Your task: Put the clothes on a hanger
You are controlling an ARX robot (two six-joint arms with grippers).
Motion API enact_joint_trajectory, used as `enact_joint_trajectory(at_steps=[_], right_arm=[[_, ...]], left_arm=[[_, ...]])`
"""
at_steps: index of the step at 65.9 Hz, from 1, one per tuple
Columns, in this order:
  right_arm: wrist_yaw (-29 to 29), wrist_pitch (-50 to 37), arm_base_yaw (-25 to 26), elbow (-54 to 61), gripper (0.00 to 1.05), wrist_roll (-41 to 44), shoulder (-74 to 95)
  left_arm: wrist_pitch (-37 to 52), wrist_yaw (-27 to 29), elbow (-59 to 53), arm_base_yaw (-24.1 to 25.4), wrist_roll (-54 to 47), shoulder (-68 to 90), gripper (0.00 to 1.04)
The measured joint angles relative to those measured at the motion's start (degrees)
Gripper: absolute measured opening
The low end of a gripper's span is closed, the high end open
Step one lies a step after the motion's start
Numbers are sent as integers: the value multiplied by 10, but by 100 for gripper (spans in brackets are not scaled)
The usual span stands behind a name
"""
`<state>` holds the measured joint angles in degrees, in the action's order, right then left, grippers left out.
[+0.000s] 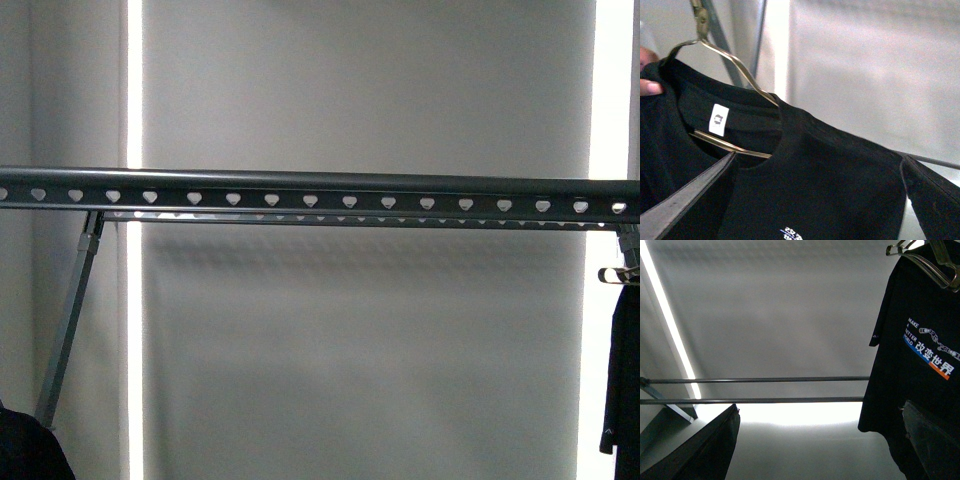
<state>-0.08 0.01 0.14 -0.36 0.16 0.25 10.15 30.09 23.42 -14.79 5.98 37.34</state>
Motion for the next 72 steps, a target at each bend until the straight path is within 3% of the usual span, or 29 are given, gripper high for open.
enact_joint_trajectory(at_steps=[8, 16, 23, 45, 72], right_arm=[[0, 0, 0, 0, 97, 0, 0], [0, 0, 0, 0, 97, 0, 0], [0, 0, 0, 0, 97, 0, 0], [0, 0, 0, 0, 97, 0, 0], [0, 0, 0, 0, 97, 0, 0]], left_arm=[[-56, 99, 99, 20, 86, 138, 98], [-191, 132, 197, 34, 229, 259, 98], [-240, 156, 256, 29, 299, 319, 98], [-365, 179, 420, -10, 425, 415, 98], [-411, 215, 515, -14, 475, 502, 98]])
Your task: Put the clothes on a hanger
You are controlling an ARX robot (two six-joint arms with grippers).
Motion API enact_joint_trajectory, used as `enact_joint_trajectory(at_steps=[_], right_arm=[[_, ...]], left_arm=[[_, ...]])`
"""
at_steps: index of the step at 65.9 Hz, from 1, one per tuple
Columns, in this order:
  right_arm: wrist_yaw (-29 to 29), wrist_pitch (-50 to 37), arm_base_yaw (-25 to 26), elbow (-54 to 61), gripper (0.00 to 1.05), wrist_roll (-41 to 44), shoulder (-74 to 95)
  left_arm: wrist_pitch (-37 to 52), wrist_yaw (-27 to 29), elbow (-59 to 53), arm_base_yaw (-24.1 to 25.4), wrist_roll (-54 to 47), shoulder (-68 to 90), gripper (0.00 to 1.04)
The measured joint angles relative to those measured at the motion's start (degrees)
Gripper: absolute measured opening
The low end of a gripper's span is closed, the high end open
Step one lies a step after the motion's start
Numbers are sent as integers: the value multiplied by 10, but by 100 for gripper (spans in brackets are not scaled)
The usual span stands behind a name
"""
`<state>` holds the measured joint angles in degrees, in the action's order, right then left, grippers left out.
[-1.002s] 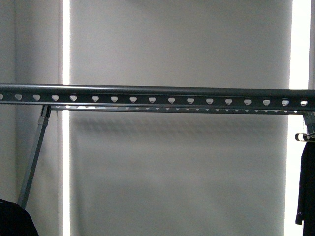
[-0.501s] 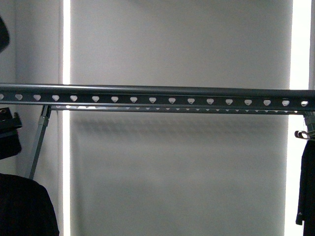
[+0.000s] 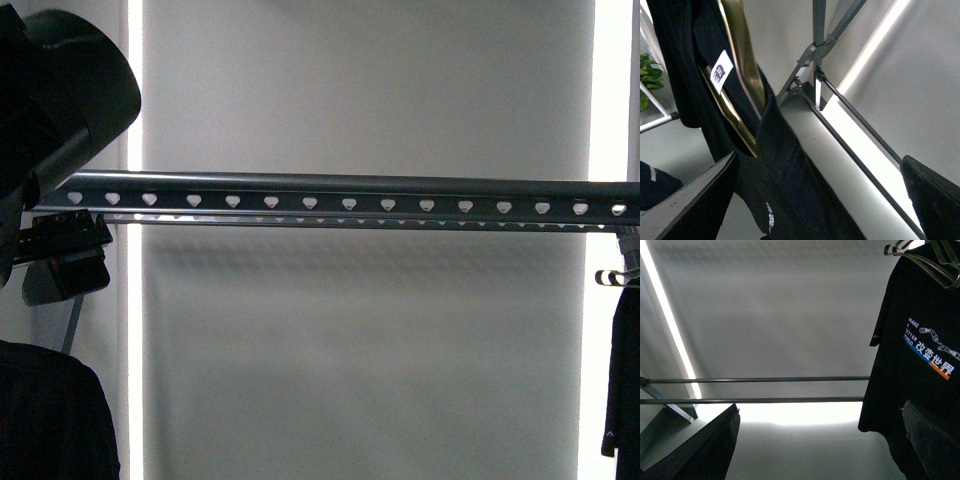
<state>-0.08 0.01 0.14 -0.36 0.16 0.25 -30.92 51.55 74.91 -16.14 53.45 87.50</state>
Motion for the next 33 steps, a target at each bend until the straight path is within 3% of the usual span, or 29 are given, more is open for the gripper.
enact_joint_trajectory(at_steps=[24, 33], right_arm=[[0, 0, 0, 0, 97, 0, 0], [0, 0, 0, 0, 97, 0, 0]], left_arm=[[0, 0, -20, 14, 25, 19, 98], [-26, 10, -30, 5, 45, 16, 78]])
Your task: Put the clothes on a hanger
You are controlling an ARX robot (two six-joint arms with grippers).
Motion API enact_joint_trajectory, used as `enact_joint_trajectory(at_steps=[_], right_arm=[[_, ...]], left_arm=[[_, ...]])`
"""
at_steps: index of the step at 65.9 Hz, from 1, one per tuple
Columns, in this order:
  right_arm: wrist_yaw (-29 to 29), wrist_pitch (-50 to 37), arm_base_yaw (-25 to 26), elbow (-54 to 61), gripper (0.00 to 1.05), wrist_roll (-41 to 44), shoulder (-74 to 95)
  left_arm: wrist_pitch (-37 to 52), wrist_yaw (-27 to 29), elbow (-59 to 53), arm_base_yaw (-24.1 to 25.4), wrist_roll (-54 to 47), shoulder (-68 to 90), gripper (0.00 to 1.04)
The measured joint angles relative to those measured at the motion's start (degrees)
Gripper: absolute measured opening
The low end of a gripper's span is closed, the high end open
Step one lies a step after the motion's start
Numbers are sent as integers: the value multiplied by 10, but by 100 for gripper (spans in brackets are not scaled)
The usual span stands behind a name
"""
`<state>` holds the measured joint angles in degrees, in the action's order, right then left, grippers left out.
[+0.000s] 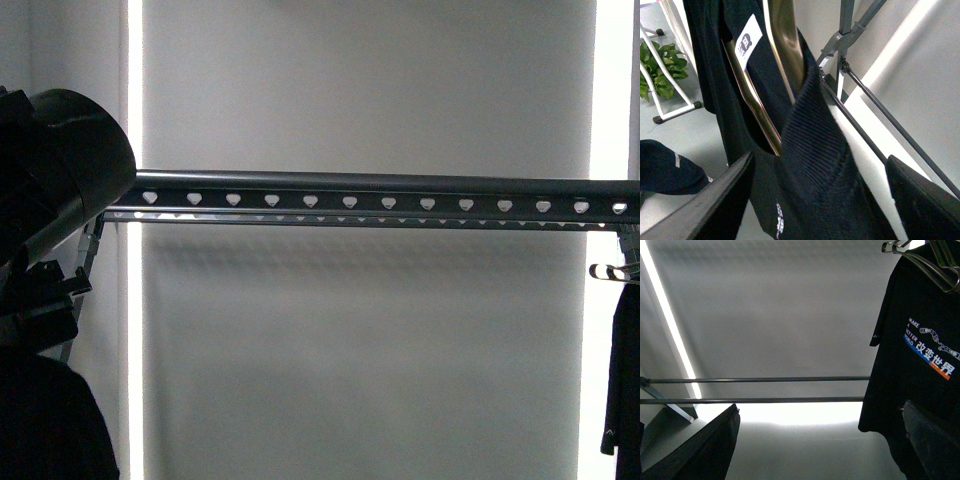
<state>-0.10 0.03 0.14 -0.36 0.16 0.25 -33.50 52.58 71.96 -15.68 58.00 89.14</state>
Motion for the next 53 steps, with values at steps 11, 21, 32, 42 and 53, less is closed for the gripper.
enact_joint_trajectory(at_steps=[11, 21, 32, 42, 53], right_arm=[[0, 0, 0, 0, 97, 0, 0], [0, 0, 0, 0, 97, 0, 0], [0, 0, 0, 0, 97, 0, 0], [0, 0, 0, 0, 97, 0, 0], [0, 0, 0, 0, 97, 0, 0]], left_arm=[[-14, -6, -1, -5, 14, 0, 52], [-4, -18, -9, 7, 14, -1, 27], [13, -24, -19, 23, 21, -4, 4], [79, -50, -39, 32, -10, -6, 4], [198, -82, -89, 30, -71, -36, 4]])
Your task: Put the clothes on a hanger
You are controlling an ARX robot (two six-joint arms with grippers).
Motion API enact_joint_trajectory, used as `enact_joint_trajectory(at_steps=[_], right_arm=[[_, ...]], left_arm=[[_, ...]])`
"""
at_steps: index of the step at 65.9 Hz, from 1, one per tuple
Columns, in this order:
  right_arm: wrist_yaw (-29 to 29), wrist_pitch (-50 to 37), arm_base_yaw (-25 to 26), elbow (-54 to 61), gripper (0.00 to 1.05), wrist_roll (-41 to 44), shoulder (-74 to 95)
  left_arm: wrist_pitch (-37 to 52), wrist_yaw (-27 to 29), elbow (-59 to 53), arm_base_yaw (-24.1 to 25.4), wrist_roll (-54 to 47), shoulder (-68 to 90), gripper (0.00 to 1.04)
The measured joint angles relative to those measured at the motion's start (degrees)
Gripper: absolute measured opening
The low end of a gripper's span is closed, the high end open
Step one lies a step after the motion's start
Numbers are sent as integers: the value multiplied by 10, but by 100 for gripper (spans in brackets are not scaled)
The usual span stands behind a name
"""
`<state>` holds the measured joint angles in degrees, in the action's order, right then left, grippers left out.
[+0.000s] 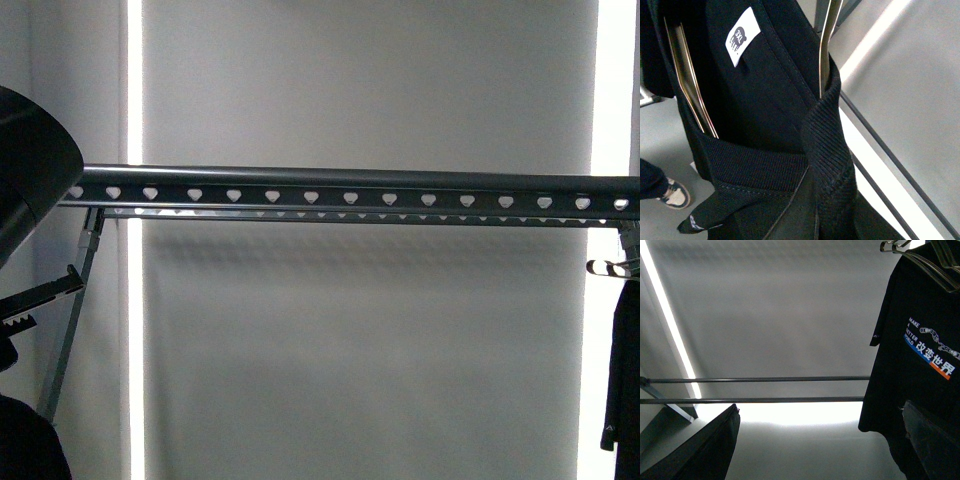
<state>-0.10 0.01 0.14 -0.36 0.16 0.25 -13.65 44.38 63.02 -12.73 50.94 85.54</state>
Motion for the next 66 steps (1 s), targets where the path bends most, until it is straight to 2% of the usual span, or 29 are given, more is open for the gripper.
enact_joint_trajectory(at_steps=[10, 20, 37, 45, 61, 63, 66], right_arm=[[0, 0, 0, 0, 97, 0, 0], [0, 0, 0, 0, 97, 0, 0], [0, 0, 0, 0, 97, 0, 0], [0, 0, 0, 0, 97, 0, 0], [0, 0, 0, 0, 97, 0, 0], [0, 0, 0, 0, 97, 0, 0], [0, 0, 0, 0, 97, 0, 0]], left_arm=[[53, -53, -21, -6, -50, -29, 4], [107, -134, -63, -15, -120, -67, 4], [138, -341, -99, 12, -241, -83, 4], [164, -470, -106, 46, -313, -83, 4], [207, -789, -90, 124, -470, -69, 4], [205, -808, -85, 129, -483, -65, 4], [182, -889, -66, 142, -544, -54, 4]])
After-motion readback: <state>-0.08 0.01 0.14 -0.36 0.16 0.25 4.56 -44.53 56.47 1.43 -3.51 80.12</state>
